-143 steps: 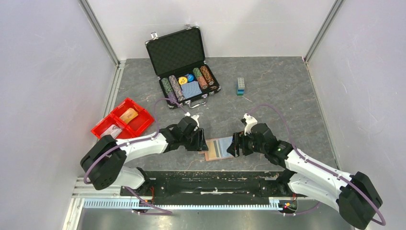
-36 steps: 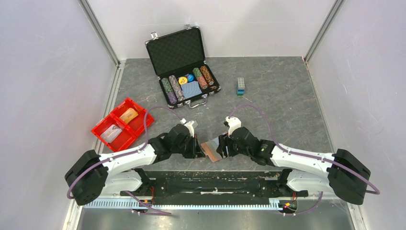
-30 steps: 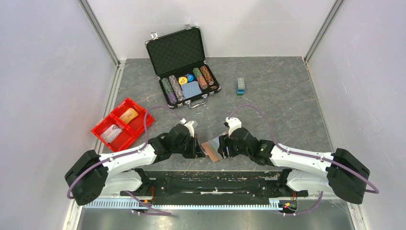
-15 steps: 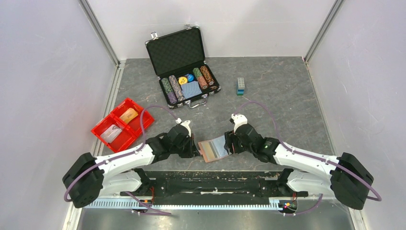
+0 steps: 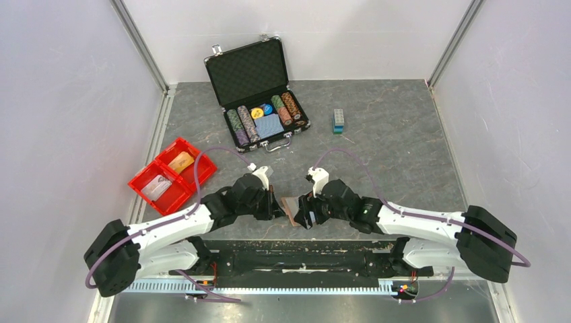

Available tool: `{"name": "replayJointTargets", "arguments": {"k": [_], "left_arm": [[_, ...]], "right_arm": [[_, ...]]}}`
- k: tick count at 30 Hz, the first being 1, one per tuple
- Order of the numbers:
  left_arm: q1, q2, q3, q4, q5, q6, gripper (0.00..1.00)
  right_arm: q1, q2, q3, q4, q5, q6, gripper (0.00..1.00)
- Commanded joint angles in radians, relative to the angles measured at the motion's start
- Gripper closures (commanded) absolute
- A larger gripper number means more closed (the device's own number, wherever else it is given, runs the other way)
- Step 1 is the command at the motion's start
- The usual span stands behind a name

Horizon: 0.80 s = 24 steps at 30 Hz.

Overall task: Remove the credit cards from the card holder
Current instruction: Remove the credit card from the card holder.

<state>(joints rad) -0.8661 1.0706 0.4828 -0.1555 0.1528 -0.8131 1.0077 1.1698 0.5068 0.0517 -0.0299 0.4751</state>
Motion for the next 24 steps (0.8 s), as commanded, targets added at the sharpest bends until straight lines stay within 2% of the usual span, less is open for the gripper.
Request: {"name": "replayJointTargets", "arguments": {"k": [1, 5, 11, 24], "left_arm": [[-0.004, -0.059, -0.006, 0.048, 0.001, 0.005, 0.98], [-0.004, -0.069, -0.012, 0.041, -0.002, 0.005, 0.98], [-0.003, -0.071, -0.024, 0.062, 0.015, -0.011, 0.98], [-0.004, -0.086, -0.032, 0.05, 0.031, -0.011, 0.98]], "right_arm": [[0.033, 0.026, 0.01, 0.044, 0.024, 0.012, 0.28], [0.038, 0.072, 0.035, -0.006, 0.086, 0.007, 0.3], [0.038, 0.111, 0.047, -0.002, 0.094, 0.014, 0.34], [0.037, 0.043, 0.063, -0.098, 0.24, 0.007, 0.42]]}}
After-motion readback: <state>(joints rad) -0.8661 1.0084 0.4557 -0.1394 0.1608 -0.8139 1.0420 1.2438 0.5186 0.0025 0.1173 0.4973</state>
